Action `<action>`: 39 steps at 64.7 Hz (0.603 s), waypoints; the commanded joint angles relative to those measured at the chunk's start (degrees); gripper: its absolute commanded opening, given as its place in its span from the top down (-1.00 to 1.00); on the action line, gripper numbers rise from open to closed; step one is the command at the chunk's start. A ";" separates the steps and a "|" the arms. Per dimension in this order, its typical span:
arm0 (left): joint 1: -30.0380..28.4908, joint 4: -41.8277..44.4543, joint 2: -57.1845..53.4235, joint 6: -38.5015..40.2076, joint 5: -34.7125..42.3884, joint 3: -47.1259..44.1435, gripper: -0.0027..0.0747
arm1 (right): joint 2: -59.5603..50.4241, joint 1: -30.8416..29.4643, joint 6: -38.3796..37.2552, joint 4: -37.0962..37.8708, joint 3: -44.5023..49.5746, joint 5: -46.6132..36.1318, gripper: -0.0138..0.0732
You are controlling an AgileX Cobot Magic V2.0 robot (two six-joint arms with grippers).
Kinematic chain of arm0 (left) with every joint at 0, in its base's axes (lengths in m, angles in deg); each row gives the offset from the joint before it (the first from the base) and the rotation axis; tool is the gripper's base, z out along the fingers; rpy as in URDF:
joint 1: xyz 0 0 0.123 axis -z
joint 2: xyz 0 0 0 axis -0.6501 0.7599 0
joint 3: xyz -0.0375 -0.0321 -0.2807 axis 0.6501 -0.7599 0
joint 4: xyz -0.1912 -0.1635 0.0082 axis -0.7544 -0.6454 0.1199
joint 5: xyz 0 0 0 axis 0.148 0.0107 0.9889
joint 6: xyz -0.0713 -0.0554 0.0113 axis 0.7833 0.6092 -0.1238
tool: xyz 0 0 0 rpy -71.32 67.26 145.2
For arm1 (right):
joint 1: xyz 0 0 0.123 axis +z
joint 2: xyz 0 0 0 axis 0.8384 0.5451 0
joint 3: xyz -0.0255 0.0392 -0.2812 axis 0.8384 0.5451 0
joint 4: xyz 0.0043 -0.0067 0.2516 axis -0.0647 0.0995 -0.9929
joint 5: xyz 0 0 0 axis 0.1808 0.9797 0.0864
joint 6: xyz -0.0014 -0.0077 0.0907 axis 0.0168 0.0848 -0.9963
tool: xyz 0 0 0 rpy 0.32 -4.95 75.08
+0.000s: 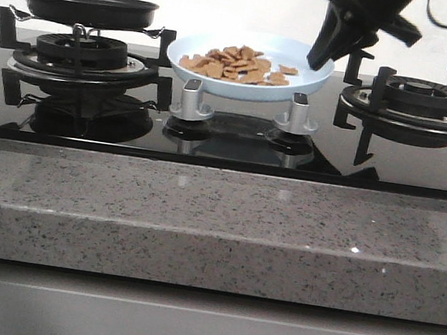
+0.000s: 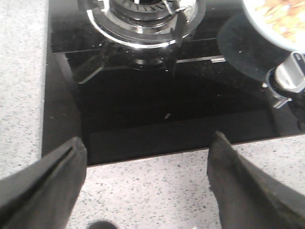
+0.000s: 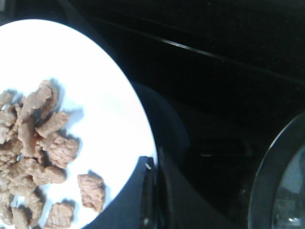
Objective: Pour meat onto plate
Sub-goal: 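Lower the plate of meat back between the burners with the right gripper, then open the right gripper and raise it away from the plate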
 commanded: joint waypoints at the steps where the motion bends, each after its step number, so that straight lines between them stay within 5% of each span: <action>1: 0.51 -1.31 -0.22 0.46 3.50 1.42 -0.40 | -2.58 -0.73 0.25 -1.48 -2.50 -3.24 0.94; 13: 0.51 -1.31 -0.22 0.46 3.50 1.42 -0.40 | -1.10 -0.92 0.25 -1.35 -2.45 -4.50 0.87; 30: 0.51 -1.52 -0.22 0.46 3.50 1.42 -0.40 | -1.43 -0.92 0.25 -0.31 -2.45 -4.27 0.01; 39: 0.51 -1.52 -0.22 0.46 3.38 1.42 -0.40 | -4.34 -0.92 0.25 1.12 -2.45 -1.45 -0.01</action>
